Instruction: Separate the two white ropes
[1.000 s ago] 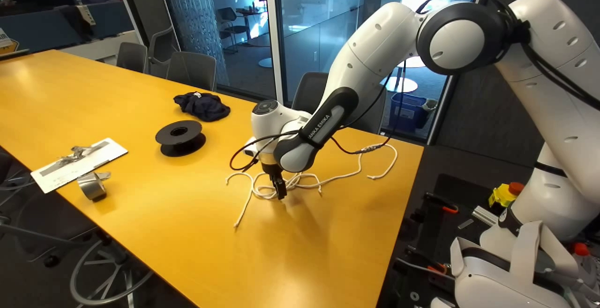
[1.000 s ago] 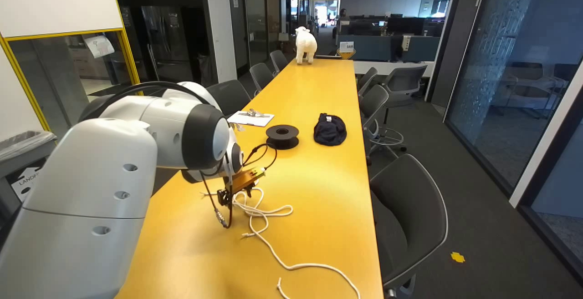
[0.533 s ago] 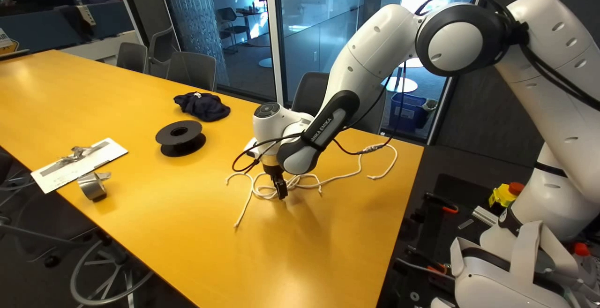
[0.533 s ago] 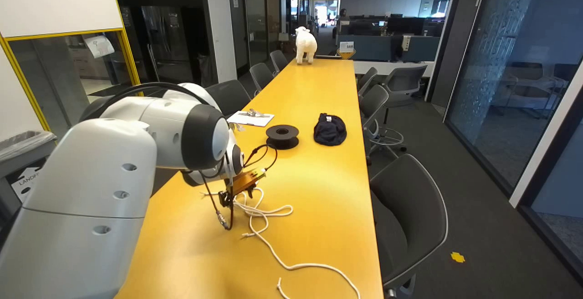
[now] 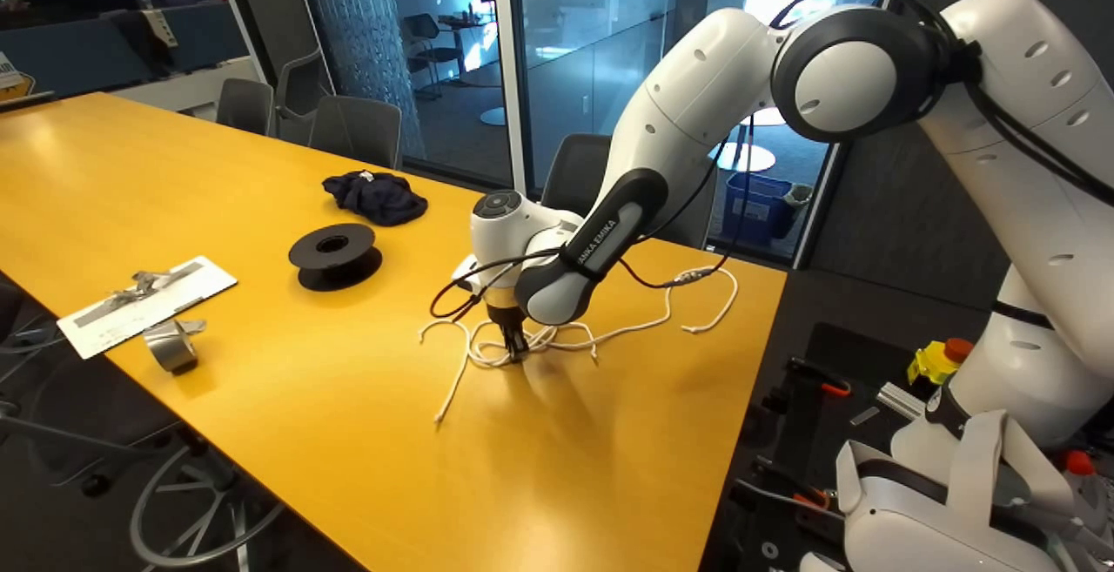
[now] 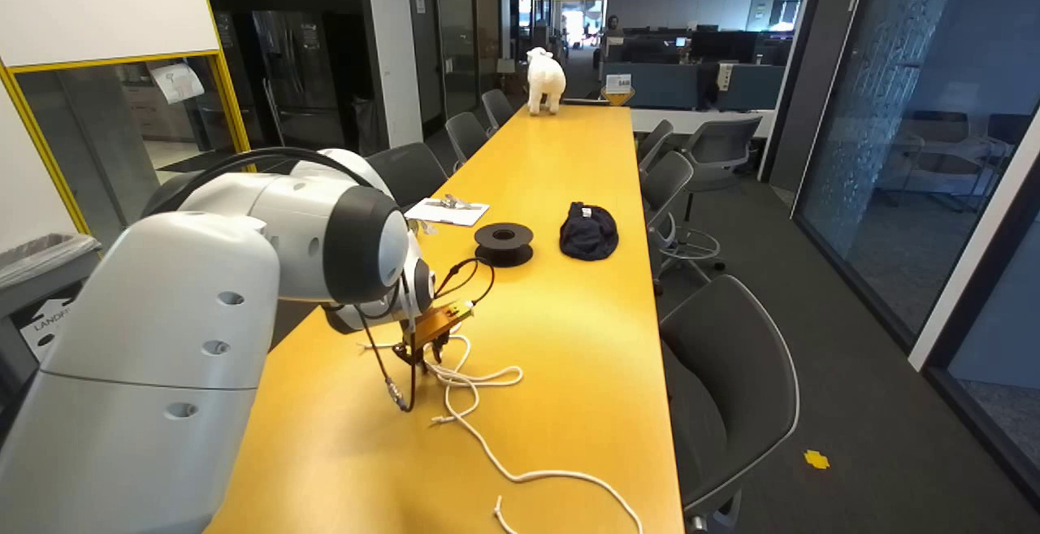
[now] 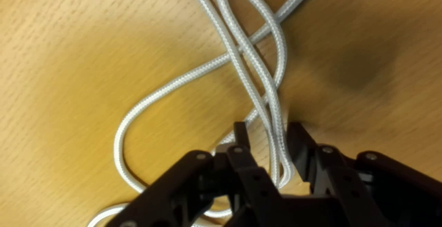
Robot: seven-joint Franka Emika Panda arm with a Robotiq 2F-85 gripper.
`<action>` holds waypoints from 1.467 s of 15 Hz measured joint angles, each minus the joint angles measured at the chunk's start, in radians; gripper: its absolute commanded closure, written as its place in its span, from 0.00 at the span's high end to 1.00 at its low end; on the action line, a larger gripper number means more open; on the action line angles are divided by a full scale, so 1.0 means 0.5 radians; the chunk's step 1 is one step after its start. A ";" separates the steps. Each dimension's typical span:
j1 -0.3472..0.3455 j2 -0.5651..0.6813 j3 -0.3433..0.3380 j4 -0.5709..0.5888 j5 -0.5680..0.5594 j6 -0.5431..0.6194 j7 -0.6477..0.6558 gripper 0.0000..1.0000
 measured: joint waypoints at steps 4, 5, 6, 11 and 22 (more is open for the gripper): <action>0.005 0.000 -0.006 0.000 -0.001 0.006 0.014 0.03; 0.009 0.000 -0.010 0.000 -0.003 0.007 0.022 0.05; 0.014 0.000 -0.015 0.000 -0.003 0.006 0.034 0.06; 0.033 -0.041 -0.016 0.033 -0.003 -0.138 0.089 0.05; 0.078 -0.357 -0.092 0.203 -0.003 -0.653 0.326 0.03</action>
